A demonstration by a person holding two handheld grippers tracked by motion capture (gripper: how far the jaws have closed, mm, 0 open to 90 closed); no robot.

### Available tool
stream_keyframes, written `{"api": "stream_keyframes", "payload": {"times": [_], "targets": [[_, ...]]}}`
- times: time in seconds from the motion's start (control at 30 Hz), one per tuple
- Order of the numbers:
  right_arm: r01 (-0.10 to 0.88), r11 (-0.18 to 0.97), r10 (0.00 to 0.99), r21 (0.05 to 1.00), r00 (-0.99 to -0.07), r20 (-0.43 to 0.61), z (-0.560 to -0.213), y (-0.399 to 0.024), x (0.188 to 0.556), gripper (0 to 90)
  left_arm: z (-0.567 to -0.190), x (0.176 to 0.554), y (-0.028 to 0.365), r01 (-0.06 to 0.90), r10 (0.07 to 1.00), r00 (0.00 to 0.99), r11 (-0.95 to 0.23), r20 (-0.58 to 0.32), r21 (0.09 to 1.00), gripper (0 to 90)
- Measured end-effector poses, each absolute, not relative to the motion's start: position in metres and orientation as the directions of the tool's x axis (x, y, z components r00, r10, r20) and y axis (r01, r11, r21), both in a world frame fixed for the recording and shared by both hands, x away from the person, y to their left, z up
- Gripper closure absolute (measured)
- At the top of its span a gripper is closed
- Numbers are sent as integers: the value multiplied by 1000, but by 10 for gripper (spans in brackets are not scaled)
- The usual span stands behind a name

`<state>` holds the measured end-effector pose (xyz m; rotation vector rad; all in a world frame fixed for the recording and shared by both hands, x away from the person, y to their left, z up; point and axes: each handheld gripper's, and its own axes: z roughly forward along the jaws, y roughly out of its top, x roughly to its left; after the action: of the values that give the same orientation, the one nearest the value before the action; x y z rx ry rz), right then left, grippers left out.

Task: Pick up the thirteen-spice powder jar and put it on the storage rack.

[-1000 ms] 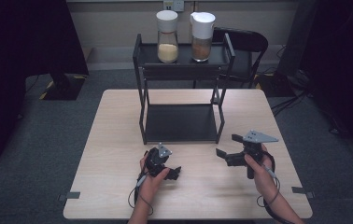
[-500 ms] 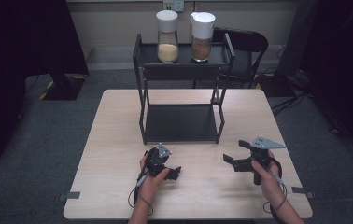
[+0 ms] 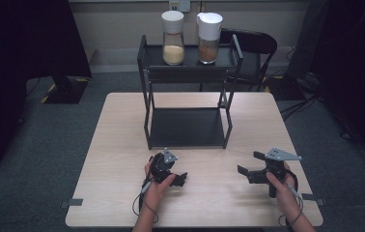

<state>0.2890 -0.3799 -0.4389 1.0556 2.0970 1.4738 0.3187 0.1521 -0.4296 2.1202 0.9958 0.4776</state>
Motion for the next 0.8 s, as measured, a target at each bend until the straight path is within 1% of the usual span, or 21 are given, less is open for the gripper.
{"api": "stream_keyframes", "payload": {"times": [0.37, 0.4, 0.53, 0.8], "targets": [[381, 207, 758, 901, -644, 98, -442, -390, 283, 12, -430, 319, 152, 503, 776, 631, -431, 22, 749, 0], [383, 232, 761, 894, -644, 79, -441, -391, 282, 11, -430, 319, 152, 503, 776, 631, -432, 24, 749, 0], [399, 252, 764, 882, -642, 73, -442, -396, 280, 11, -430, 319, 152, 503, 775, 631, -432, 24, 749, 0], [414, 266, 772, 870, -632, 64, -445, -407, 274, 11, -429, 319, 152, 503, 775, 631, -432, 24, 749, 0]]}}
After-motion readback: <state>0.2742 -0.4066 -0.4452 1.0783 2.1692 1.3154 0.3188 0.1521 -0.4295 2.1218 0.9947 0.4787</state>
